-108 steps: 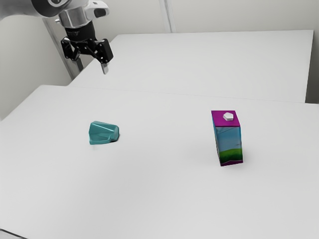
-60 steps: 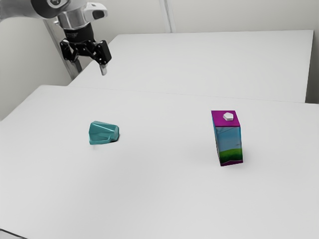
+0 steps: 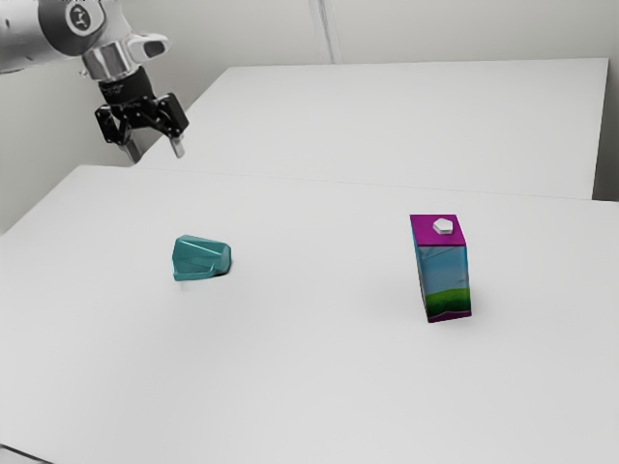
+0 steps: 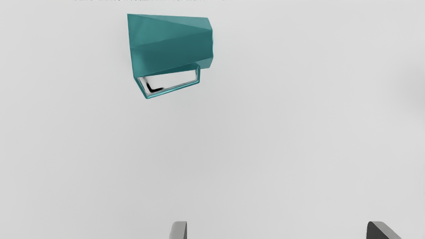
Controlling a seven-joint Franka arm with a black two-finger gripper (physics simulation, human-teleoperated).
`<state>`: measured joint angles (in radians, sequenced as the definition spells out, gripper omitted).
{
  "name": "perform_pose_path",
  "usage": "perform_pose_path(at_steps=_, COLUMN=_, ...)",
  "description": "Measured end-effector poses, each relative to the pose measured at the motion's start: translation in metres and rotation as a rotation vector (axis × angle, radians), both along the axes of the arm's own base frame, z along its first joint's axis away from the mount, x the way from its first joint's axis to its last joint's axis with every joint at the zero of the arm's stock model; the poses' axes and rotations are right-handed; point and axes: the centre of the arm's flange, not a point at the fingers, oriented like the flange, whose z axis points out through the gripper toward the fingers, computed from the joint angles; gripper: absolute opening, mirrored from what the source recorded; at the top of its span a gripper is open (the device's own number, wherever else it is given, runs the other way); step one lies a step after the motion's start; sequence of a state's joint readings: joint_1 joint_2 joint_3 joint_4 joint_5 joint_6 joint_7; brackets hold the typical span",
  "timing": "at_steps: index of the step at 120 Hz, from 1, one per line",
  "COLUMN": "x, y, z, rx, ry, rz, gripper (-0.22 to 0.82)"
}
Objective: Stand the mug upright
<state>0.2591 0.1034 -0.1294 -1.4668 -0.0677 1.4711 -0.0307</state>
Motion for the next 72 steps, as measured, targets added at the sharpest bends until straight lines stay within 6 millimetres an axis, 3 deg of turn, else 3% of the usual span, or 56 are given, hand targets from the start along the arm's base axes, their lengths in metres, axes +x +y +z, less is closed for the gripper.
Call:
perform_pose_path(at_steps=12, x=0.005, y=0.022, z=-0.011, rx=-0.063, ry=-0.019, rz=0.007, gripper=0.59)
perform_pose_path(at_steps=72, x=0.008, y=0.093, z=-0.068, rx=-0.287, ry=-0.081, rz=-0.019, gripper=0.59)
